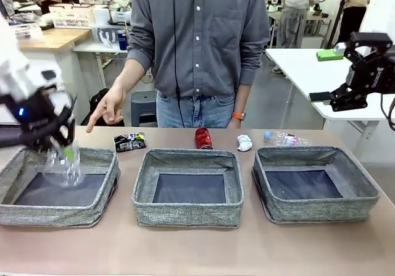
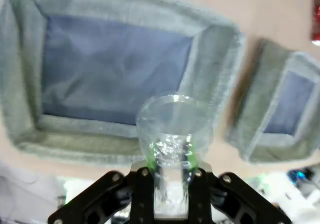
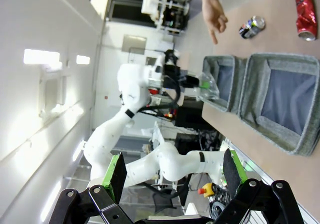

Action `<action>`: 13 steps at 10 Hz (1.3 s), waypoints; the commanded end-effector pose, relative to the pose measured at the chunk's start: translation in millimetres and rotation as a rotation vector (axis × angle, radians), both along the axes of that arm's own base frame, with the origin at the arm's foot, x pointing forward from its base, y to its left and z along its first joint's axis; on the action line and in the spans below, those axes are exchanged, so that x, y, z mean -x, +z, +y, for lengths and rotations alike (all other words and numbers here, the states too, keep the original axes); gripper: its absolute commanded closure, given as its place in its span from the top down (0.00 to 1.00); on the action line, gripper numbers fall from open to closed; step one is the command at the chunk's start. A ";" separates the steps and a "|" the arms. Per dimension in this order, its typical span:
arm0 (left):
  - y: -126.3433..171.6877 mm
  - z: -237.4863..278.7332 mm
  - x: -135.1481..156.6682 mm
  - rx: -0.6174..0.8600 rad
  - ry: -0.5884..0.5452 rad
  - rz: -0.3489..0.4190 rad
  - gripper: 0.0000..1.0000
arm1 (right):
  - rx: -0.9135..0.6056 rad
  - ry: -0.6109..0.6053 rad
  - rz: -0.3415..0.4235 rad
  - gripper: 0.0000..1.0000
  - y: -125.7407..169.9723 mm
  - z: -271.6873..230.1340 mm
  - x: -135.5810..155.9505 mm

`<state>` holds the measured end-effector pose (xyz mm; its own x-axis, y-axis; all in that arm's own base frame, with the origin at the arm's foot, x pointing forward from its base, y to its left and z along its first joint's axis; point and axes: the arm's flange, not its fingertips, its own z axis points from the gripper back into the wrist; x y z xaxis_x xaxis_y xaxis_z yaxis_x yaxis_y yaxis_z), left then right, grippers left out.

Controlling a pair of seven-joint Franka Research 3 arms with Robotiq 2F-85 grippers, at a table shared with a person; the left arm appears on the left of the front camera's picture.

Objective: Sort the waste into the appropriate baskets.
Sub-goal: Place the picked waste into the Fabric basket indicated by the person.

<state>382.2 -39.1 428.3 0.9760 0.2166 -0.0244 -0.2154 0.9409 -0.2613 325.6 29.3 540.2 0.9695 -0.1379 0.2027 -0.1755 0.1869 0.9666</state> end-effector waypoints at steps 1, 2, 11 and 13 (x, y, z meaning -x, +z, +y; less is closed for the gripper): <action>-18.2 -0.4 12.8 -0.013 0.110 -0.010 0.22 | -0.023 -0.001 -0.019 1.00 2.5 1.7 -2.3; -24.3 4.8 12.1 0.009 0.154 -0.055 0.22 | -0.023 -0.001 -0.019 1.00 2.5 1.7 -2.3; -4.9 4.8 4.5 -0.052 0.146 -0.105 0.85 | -0.023 -0.001 -0.019 1.00 2.5 1.7 -2.3; 2.6 2.0 4.7 -0.058 0.132 -0.125 1.00 | -0.023 -0.001 -0.019 1.00 2.5 1.7 -2.3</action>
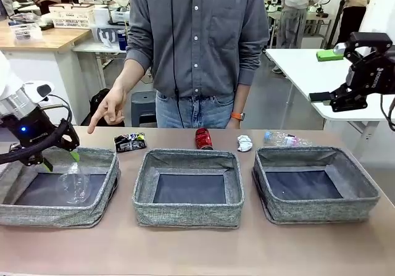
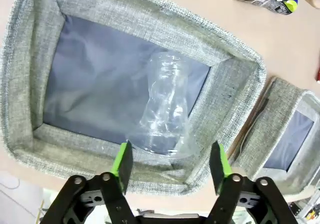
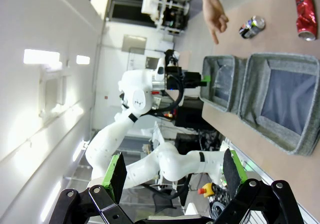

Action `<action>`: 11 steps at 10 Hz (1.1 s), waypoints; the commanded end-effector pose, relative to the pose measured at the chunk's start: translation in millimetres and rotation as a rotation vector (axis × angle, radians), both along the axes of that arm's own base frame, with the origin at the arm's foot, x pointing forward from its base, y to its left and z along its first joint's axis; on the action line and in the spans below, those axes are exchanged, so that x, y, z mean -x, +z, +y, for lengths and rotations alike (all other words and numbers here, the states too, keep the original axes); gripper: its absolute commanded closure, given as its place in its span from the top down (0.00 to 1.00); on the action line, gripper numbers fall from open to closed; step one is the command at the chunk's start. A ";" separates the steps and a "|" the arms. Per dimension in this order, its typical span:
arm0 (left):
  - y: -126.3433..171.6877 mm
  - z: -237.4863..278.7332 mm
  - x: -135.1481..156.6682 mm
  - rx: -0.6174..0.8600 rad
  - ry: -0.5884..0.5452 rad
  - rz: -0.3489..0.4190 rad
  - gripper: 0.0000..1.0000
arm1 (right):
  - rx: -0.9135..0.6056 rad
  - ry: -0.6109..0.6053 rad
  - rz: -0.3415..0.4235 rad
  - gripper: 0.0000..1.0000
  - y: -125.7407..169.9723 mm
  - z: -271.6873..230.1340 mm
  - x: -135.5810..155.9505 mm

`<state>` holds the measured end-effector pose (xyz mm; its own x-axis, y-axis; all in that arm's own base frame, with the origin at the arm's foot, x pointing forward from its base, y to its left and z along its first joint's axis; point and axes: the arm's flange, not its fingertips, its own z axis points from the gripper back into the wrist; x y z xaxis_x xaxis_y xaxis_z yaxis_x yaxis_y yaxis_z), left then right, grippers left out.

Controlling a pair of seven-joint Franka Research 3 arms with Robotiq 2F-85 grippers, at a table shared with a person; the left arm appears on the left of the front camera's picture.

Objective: Sort the waste into the appropriate baskets.
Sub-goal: Place the picked waste into the Fabric basket indicated by the person.

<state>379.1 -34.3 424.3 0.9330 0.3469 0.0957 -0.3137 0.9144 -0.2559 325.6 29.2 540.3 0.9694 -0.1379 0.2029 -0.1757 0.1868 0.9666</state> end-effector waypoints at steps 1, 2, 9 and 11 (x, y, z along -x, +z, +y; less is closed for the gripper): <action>8.9 -3.7 2.9 -0.017 -0.010 -0.017 1.00 | -0.023 -0.001 -0.019 1.00 2.5 1.8 -2.4; 9.8 -4.0 3.9 0.002 -0.019 -0.020 1.00 | -0.023 -0.001 -0.019 1.00 2.5 1.8 -2.4; 139.0 -81.8 8.7 0.998 -0.645 -0.131 1.00 | -0.023 -0.001 -0.019 1.00 2.5 1.8 -2.4; 122.2 -61.1 2.2 1.229 -0.665 -0.244 1.00 | -0.023 -0.001 -0.019 1.00 2.5 1.8 -2.4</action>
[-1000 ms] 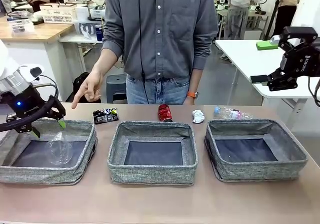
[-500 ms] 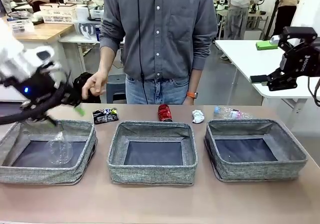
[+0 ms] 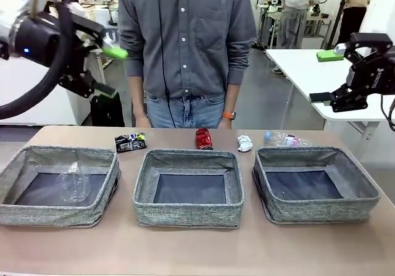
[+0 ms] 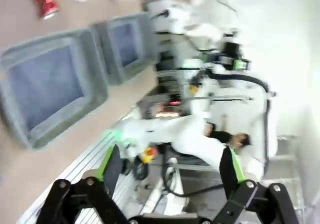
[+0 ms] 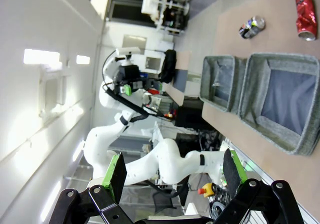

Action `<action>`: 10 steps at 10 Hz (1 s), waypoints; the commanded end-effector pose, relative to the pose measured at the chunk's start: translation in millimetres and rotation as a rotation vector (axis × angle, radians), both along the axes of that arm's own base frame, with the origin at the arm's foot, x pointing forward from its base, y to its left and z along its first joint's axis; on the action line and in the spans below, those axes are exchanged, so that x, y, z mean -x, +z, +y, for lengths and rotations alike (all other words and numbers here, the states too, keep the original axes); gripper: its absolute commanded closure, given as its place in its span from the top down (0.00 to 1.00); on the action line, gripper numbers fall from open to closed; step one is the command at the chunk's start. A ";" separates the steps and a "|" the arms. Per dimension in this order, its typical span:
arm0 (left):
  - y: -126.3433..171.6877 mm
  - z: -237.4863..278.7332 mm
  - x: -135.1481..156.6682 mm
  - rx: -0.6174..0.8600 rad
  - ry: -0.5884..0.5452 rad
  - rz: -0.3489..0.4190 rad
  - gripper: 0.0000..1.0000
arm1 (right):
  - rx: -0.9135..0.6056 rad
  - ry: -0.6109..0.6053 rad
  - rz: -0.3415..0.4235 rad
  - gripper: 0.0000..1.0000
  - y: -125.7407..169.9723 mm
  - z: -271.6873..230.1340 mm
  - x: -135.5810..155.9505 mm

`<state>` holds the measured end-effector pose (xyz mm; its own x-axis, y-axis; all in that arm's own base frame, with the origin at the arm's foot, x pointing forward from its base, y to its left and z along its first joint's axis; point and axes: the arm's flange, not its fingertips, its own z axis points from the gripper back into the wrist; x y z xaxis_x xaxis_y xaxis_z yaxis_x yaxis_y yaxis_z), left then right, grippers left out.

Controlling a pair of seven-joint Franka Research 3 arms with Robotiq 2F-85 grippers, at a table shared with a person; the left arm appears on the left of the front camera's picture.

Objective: Sort the waste into the appropriate baskets.
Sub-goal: Place the picked waste into the Fabric basket indicated by the person, then pick up the waste item pointed out by the person.

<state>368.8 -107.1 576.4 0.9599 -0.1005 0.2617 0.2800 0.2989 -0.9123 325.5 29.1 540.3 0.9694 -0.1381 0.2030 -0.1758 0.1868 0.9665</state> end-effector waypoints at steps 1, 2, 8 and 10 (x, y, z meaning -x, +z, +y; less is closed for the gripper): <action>-44.0 32.8 -7.7 0.354 -0.133 0.018 1.00 | -0.023 -0.001 -0.018 1.00 2.4 1.9 -2.4; -59.3 46.2 -8.8 0.371 -0.185 0.002 1.00 | -0.023 -0.001 -0.018 1.00 2.4 1.9 -2.4; -35.9 38.7 -5.0 0.306 -0.078 -0.041 0.99 | -0.023 -0.001 -0.018 1.00 2.4 1.9 -2.4; -35.9 38.7 -5.0 0.306 -0.078 -0.041 0.99 | -0.023 -0.001 -0.018 1.00 2.4 1.9 -2.4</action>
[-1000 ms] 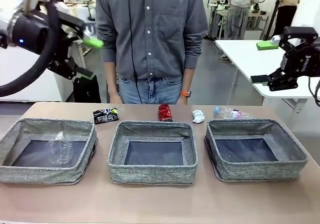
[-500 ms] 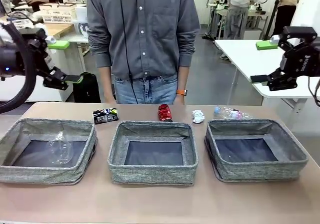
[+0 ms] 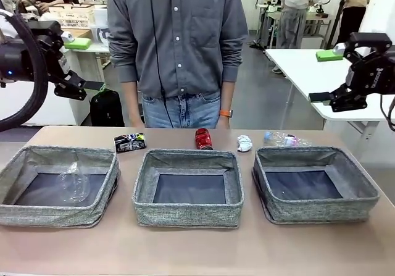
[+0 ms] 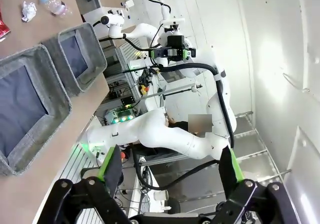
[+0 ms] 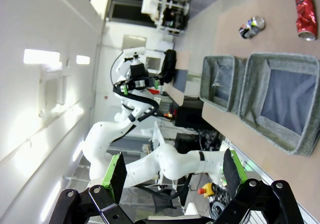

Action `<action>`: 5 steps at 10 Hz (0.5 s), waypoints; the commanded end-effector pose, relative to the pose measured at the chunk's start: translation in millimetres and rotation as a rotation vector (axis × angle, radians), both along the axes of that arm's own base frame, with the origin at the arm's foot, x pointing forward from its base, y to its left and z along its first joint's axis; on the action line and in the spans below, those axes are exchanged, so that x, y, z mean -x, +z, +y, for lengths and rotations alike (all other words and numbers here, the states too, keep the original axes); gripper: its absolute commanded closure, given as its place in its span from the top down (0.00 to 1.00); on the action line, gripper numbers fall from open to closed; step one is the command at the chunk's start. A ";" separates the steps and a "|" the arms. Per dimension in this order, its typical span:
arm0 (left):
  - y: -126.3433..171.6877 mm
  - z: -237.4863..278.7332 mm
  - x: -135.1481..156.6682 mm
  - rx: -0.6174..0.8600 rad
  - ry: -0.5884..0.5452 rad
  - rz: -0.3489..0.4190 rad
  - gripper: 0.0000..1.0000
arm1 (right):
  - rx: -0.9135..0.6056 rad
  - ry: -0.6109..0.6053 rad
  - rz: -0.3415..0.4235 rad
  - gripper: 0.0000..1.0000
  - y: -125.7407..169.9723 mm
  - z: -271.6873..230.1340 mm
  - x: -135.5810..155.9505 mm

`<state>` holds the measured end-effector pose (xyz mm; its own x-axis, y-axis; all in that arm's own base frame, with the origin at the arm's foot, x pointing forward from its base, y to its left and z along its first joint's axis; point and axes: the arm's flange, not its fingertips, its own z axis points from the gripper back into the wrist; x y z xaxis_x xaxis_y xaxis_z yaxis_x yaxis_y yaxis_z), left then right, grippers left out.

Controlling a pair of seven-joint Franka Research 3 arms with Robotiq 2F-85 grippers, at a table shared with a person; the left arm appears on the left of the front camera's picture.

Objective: Sort the waste into the appropriate baskets.
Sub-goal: Pick up the waste item pointed out by the person.

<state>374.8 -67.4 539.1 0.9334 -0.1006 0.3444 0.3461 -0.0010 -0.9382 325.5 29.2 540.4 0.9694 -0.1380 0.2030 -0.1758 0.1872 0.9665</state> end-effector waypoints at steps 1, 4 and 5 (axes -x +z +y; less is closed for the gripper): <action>1.4 -1.0 1.0 0.015 0.012 0.018 0.99 | -0.023 -0.001 -0.018 1.00 2.4 1.9 -2.4; 1.4 -1.0 1.0 0.015 0.012 0.018 0.99 | -0.023 -0.001 -0.018 1.00 2.4 1.9 -2.4; 1.4 -1.0 1.0 0.015 0.012 0.018 0.99 | -0.023 -0.001 -0.018 1.00 2.4 1.9 -2.4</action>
<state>375.3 -66.2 536.6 0.9358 -0.0973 0.3389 0.3405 0.0004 -0.9402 325.5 29.2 540.4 0.9694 -0.1380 0.2030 -0.1758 0.1872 0.9665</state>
